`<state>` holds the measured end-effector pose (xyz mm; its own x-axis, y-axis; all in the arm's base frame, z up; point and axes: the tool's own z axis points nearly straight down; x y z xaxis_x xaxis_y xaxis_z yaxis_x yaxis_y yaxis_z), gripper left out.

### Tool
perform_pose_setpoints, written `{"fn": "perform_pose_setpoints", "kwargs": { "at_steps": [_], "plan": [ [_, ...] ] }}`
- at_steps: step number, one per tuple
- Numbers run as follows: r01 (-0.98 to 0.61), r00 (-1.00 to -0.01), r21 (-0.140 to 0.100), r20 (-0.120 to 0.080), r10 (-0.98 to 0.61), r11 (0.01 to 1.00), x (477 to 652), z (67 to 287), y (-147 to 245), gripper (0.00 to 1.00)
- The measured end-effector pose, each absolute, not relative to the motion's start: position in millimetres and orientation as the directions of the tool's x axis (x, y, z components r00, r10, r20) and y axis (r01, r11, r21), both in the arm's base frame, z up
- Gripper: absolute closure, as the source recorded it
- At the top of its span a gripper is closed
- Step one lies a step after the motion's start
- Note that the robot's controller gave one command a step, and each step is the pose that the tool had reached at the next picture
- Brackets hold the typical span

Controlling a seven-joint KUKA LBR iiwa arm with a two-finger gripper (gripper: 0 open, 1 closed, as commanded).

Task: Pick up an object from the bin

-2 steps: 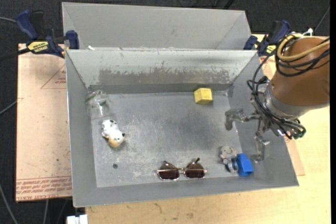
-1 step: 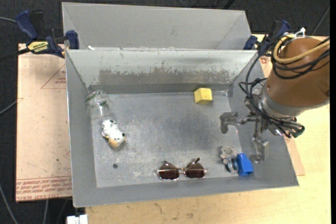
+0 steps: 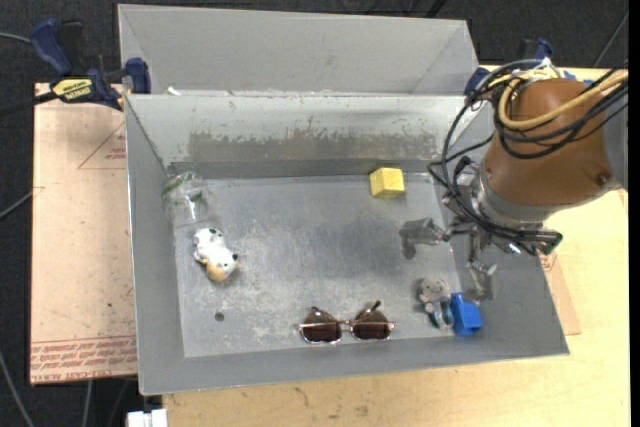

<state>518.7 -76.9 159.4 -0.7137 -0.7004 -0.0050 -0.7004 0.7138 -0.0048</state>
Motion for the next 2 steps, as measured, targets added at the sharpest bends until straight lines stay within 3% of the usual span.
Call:
{"fn": "perform_pose_setpoints", "kwargs": {
  "at_steps": [1,2],
  "plan": [
    [-0.76,-0.65,-0.001,-0.003,-0.76,0.65,499.6,115,-47,0.0],
    [-0.818,-0.576,0.003,0.0,-0.818,0.576,491.7,96,-23,0.0]
  ]
}}
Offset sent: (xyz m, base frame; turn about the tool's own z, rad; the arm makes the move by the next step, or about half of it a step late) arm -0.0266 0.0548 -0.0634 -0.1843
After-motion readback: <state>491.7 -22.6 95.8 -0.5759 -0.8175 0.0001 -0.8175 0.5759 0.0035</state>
